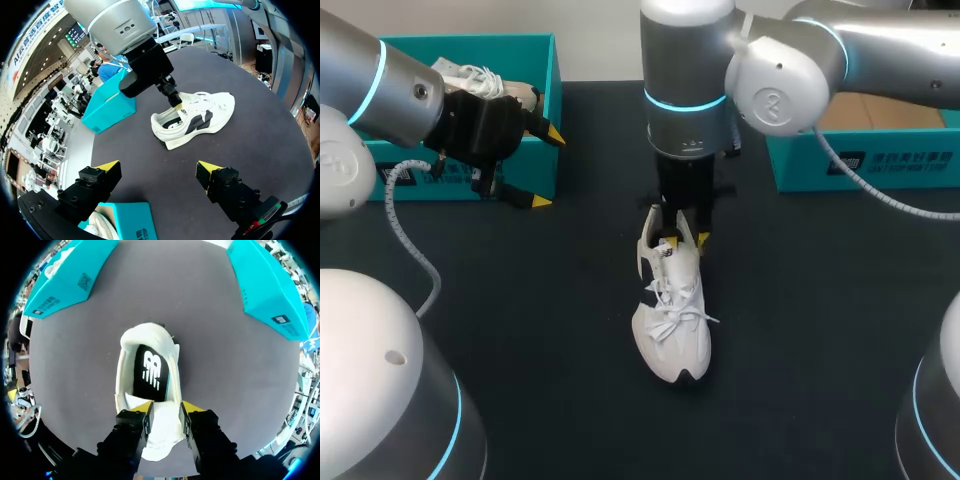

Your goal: Take the shoe out of the shoebox, open the shoe tongue, remove and reinsert the insole, then place the shoe into the shoebox

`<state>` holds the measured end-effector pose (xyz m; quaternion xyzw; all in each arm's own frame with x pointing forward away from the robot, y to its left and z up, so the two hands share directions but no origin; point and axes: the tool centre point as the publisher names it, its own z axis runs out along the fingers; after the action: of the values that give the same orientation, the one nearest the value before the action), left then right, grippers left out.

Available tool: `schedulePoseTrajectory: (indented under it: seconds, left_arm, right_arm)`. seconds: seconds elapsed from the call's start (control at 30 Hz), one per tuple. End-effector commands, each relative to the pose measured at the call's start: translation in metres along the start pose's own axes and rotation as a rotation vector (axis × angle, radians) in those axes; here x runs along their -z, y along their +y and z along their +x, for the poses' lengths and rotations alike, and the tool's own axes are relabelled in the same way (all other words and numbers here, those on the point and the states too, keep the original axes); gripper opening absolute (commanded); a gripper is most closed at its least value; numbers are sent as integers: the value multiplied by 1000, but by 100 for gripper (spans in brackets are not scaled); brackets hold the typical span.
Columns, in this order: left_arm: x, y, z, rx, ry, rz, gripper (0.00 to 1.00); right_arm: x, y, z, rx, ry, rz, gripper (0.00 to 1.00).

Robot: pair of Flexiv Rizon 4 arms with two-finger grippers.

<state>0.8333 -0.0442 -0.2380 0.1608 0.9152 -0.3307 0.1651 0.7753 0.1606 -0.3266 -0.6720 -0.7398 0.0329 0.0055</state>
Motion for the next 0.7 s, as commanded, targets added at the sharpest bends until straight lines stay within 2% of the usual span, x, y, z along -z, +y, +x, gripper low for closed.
schedulePoseTrajectory:
  seconds: [0.03,0.17,0.2,0.27,0.3,0.33,0.37,0.7]
  left_arm:
    - [0,0,1,0,0,-3,100]
    - [0,0,1,0,0,-3,100]
    - [0,0,1,0,0,-3,100]
    - [0,0,1,0,0,-3,100]
    - [0,0,1,0,0,-3,100]
    - [0,0,1,0,0,-3,100]
    - [0,0,1,0,0,-3,100]
    - [0,0,1,0,0,-3,100]
  right_arm:
    - [31,-4,0,60,-24,-99,38]
    - [45,3,2,234,-43,-199,39]
    - [46,5,3,305,-60,-198,39]
    - [54,9,12,472,-68,-256,43]
    - [56,10,16,539,-69,-260,47]
    - [58,12,18,576,-71,-269,62]
    - [58,15,17,586,-119,-288,100]
    - [58,15,17,586,-119,-288,100]
